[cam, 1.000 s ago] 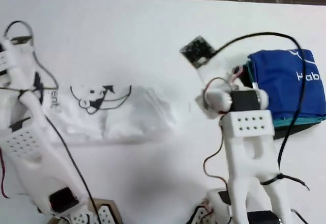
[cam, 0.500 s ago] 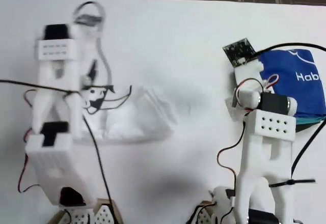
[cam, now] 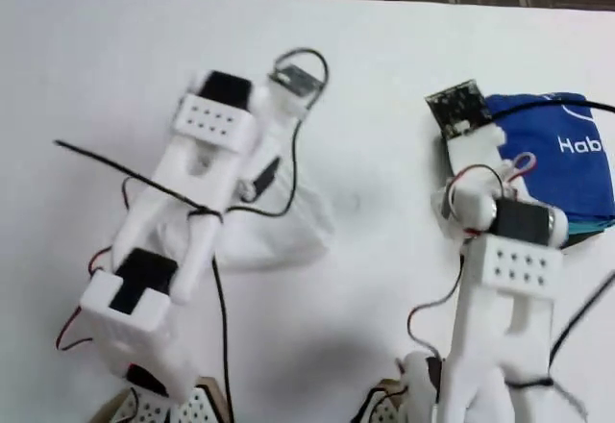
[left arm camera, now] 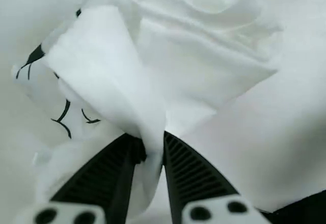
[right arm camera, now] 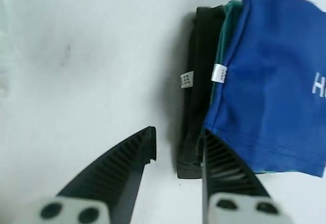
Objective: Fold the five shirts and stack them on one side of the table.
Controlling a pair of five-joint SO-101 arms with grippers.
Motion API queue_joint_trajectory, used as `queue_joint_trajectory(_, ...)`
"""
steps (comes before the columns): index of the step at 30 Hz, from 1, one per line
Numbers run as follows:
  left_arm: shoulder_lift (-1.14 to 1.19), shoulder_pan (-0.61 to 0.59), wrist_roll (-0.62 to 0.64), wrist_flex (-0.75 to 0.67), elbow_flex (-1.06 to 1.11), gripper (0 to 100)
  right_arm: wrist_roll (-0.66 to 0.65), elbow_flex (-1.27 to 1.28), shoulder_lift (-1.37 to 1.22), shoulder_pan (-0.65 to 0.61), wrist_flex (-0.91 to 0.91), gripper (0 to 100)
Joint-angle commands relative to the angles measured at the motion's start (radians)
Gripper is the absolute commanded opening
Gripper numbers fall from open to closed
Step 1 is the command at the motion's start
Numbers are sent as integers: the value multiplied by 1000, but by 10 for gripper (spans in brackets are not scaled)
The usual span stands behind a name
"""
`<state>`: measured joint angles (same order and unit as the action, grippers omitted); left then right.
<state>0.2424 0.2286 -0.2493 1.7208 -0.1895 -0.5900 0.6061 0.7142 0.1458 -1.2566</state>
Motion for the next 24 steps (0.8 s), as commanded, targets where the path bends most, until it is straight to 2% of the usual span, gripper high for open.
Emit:
queue_joint_trajectory(1,-64,63,2,-44,36,24,3,20,128,35,-13,148)
queue_joint_trajectory(5,-64,118,5,-74,65,24,3,137,208,81,-10,148)
queue_joint_trajectory(10,-72,173,6,-69,64,24,3,321,292,136,93,148)
queue_joint_trajectory(17,-64,176,-2,-87,64,24,5,508,386,133,209,148)
queue_joint_trajectory(24,-63,195,-2,-147,65,24,5,557,406,133,220,148)
